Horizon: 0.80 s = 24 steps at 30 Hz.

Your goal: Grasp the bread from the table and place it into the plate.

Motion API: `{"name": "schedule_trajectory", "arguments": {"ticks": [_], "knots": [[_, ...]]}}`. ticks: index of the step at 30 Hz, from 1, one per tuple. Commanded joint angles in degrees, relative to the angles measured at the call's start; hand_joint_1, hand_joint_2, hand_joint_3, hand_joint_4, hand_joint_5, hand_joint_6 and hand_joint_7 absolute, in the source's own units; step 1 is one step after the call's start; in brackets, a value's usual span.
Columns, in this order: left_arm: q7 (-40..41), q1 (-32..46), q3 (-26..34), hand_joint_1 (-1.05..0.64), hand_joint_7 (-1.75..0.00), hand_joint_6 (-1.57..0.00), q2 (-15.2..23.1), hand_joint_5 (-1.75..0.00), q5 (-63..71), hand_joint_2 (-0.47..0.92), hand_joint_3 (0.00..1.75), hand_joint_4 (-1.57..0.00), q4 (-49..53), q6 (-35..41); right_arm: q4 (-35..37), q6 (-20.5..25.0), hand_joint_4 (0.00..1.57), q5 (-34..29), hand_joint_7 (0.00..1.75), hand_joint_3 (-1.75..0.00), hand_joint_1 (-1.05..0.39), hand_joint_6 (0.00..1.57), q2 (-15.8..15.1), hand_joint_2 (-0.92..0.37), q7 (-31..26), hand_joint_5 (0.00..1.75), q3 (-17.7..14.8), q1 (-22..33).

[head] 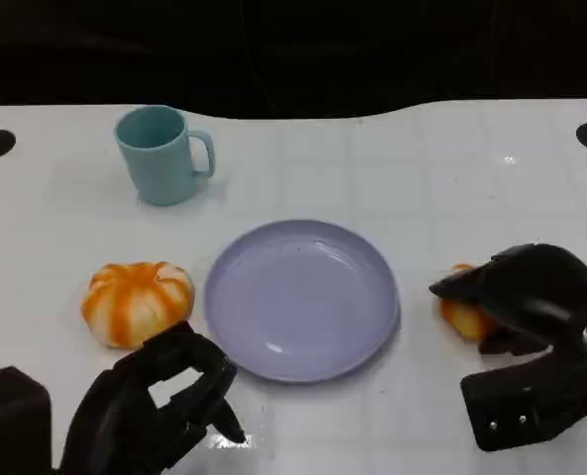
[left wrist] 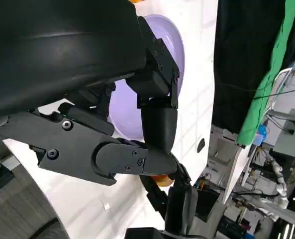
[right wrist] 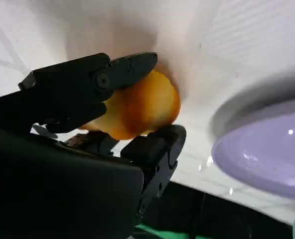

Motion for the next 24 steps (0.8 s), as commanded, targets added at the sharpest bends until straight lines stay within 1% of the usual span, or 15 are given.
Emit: {"name": "schedule_trajectory", "arguments": {"ticks": [1,2,4,5,6,7,8,9,11,13,14,15,17,19,24], "knots": [[0.44,0.21,0.31,-0.54,-1.48,-0.67,0.56,-1.75,0.06,0.92,0.37,-0.71,-0.61,0.02,3.08,-3.52,0.93,2.24,0.07,0.0,-0.13,1.22,-0.29,-0.85,-5.43,1.22,-1.43,-1.98],[0.43,0.18,0.3,-0.55,-1.49,-0.67,0.58,-1.75,0.08,0.92,0.37,-0.71,-0.6,0.02,3.69,-4.23,0.89,2.39,0.08,0.0,-0.1,1.29,-0.33,-0.85,-6.33,1.47,-1.45,-2.29],[0.33,0.17,0.29,-0.55,-1.49,-0.66,0.67,-1.75,0.12,0.92,0.37,-0.71,-0.6,-0.05,5.24,-6.03,0.86,2.69,0.12,-0.01,-0.06,1.37,-0.47,-0.86,-8.59,1.65,-1.46,-3.16],[0.29,0.16,0.29,-0.55,-1.49,-0.66,0.72,-1.75,0.15,0.92,0.37,-0.71,-0.57,-0.1,5.79,-6.55,0.85,2.75,0.61,-0.03,-0.05,1.21,-0.52,-0.88,-9.37,1.71,-1.42,-3.54],[0.21,0.14,0.32,-0.55,-1.49,-0.66,0.74,-1.75,0.12,0.92,0.36,-0.71,-0.49,-0.15,6.3,-7.06,0.84,2.81,1.04,-0.04,-0.05,1.01,-0.55,-0.89,-10.15,1.73,-1.4,-3.84],[0.13,0.13,0.34,-0.55,-1.49,-0.66,0.76,-1.75,0.11,0.92,0.36,-0.71,-0.41,-0.25,6.73,-7.52,0.84,3.08,1.31,-0.05,-0.05,0.88,-0.46,-0.88,-10.77,1.74,-1.52,-4.04],[0.05,0.12,0.37,-0.55,-1.49,-0.66,0.78,-1.75,0.08,0.92,0.36,-0.71,-0.34,-0.33,7.07,-7.9,0.84,3.38,1.49,-0.06,-0.05,0.8,-0.34,-0.89,-11.33,1.74,-1.67,-4.13],[0.04,0.15,0.38,-0.55,-1.49,-0.66,0.78,-1.75,0.05,0.92,0.37,-0.72,-0.38,-0.32,7.33,-8.32,0.85,3.7,1.56,-0.07,-0.04,0.77,-0.19,-0.89,-12.01,1.74,-1.86,-4.15],[0.21,0.19,0.36,-0.55,-1.49,-0.66,0.77,-1.75,0.12,0.92,0.37,-0.72,-0.57,-0.24,7.8,-8.9,0.86,4.04,1.62,-0.08,-0.04,0.74,-0.03,-0.88,-13.12,1.75,-1.93,-4.27],[0.18,0.19,0.37,-0.55,-1.49,-0.66,0.72,-1.75,0.01,0.92,0.37,-0.72,-0.54,-0.21,8.17,-9.24,0.87,4.3,1.6,-0.09,-0.05,0.75,0.18,-0.88,-14.55,1.75,-1.96,-4.31],[0.06,0.18,0.38,-0.55,-1.49,-0.66,0.71,-1.75,-0.03,0.92,0.37,-0.72,-0.43,-0.32,8.4,-9.44,0.88,4.5,1.58,-0.34,-0.06,0.77,0.32,-0.75,-15.17,1.75,-2.01,-4.32],[0.03,0.18,0.38,-0.55,-1.49,-0.66,0.7,-1.75,-0.03,0.92,0.37,-0.72,-0.36,-0.39,8.65,-9.71,0.89,4.64,1.57,-0.64,-0.06,0.78,0.44,-0.59,-15.91,1.75,-2.05,-4.33],[0.21,0.26,0.38,-0.55,-1.49,-0.66,0.52,-1.75,-0.07,0.92,0.37,-0.72,-0.38,-0.35,9.51,-11.23,0.93,4.91,1.51,-1.0,-0.04,0.84,0.83,-0.38,-19.34,1.75,-2.31,-4.34],[0.34,0.29,0.39,-0.54,-1.49,-0.66,0.49,-1.75,-0.12,0.92,0.36,-0.72,-0.51,-0.14,10.12,-12.85,0.95,5.6,1.48,-1.13,-0.03,0.88,1.27,-0.31,-22.24,1.75,-2.74,-4.39],[-0.05,0.09,0.57,-0.54,-1.5,-0.65,0.55,-1.75,-0.08,0.92,0.36,-0.72,0.44,-0.64,10.48,-15.38,1.01,6.66,1.47,-1.31,0.0,0.93,2.37,-0.24,-26.43,1.75,-3.95,-4.84]]}}
